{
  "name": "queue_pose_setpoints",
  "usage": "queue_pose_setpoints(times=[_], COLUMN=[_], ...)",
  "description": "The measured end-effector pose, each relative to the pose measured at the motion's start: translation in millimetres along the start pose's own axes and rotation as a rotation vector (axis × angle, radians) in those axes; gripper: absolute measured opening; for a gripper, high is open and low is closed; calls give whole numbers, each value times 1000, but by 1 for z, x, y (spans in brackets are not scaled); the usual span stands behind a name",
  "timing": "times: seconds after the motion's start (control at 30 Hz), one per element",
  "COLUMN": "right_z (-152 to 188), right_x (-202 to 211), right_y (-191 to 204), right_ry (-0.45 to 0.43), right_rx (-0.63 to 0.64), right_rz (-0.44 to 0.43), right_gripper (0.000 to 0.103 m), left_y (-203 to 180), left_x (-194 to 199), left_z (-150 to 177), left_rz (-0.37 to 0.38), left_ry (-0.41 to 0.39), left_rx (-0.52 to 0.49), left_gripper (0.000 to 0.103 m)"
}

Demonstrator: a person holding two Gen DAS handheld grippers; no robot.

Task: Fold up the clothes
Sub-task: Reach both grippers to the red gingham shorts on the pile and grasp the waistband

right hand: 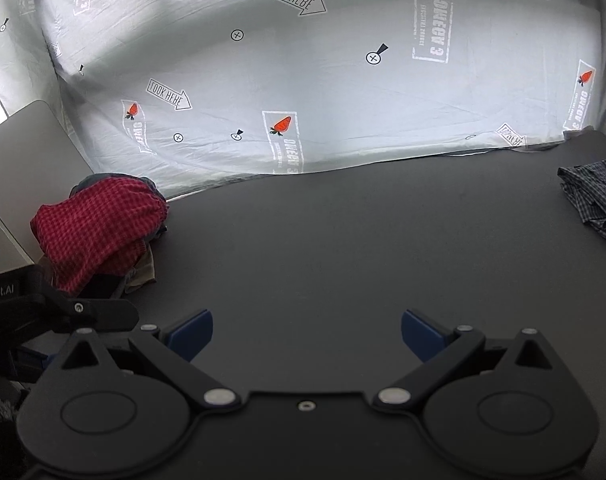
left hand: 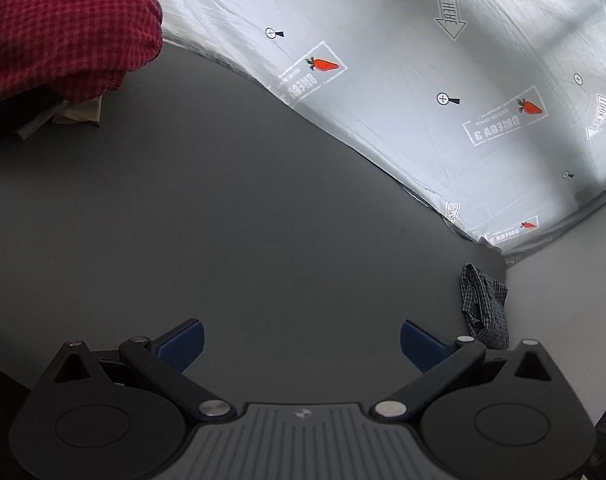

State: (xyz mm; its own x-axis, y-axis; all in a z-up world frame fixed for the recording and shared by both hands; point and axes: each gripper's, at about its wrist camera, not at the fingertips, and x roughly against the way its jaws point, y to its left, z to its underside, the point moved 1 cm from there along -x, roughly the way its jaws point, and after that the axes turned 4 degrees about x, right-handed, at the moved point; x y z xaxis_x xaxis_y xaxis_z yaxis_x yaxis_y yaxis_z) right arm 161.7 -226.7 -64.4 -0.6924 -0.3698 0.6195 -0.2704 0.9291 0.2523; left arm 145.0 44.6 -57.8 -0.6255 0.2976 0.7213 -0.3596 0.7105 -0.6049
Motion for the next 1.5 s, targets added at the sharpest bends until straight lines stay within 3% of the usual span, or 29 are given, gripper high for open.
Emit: queue_pose_setpoints(times=[0.1, 0.17, 0.27, 0.4, 0.47, 0.57, 0.67, 0.73, 0.77, 0.83, 0.87, 0.9, 1.1, 1.2, 1.3, 1.4, 1.43, 1.5], right_z=[-17, -26, -41, -59, -68, -80, -89, -91, -92, -93, -93, -92, -83, -78, -76, -80, -81, -85], right_x=[-28, -54, -89, -136, -164, -203, -239, -266, -279, -306, -319, -331, -400, -428, -446, -452, -449, -439], right_y=[2, 9, 29, 76, 103, 137, 159, 170, 175, 184, 189, 193, 221, 234, 248, 266, 272, 281], right_ry=[11, 43, 91, 133, 171, 219, 231, 246, 257, 296, 314, 331, 395, 422, 437, 429, 422, 402], right_rx=[12, 24, 37, 35, 13, -35, -40, -7, -1, -34, -65, -95, -294, -363, -367, -289, -241, -144], right_rz=[-59, -94, -149, -248, -251, -221, -180, -166, -168, -206, -247, -287, -501, -569, -596, -589, -569, -528], right_gripper=[102, 102, 101, 98, 93, 87, 86, 86, 86, 83, 81, 79, 71, 69, 61, 37, 22, 22], left_y=[24, 39, 58, 72, 80, 92, 112, 126, 131, 142, 147, 152, 164, 168, 171, 172, 170, 165], left_x=[-10, -11, 2, 13, -1, -39, -85, -112, -121, -133, -134, -135, -103, -89, -83, -84, -84, -81], left_z=[-26, -41, -67, -103, -128, -162, -195, -214, -220, -231, -237, -242, -276, -283, -284, -287, -288, -287], left_rz=[41, 25, -69, -295, -433, -590, -646, -642, -647, -653, -645, -637, -464, -428, -429, -448, -456, -470], left_ry=[14, -6, -120, -323, -386, -438, -443, -420, -399, -359, -344, -329, -283, -288, -299, -310, -317, -343], left_rx=[187, 271, 257, -28, -239, -571, -769, -869, -919, -981, -981, -980, -825, -778, -758, -758, -761, -772], left_gripper=[103, 103, 103, 102, 99, 84, 77, 76, 69, 47, 21, 11, 11, 11, 11, 8, 7, 5])
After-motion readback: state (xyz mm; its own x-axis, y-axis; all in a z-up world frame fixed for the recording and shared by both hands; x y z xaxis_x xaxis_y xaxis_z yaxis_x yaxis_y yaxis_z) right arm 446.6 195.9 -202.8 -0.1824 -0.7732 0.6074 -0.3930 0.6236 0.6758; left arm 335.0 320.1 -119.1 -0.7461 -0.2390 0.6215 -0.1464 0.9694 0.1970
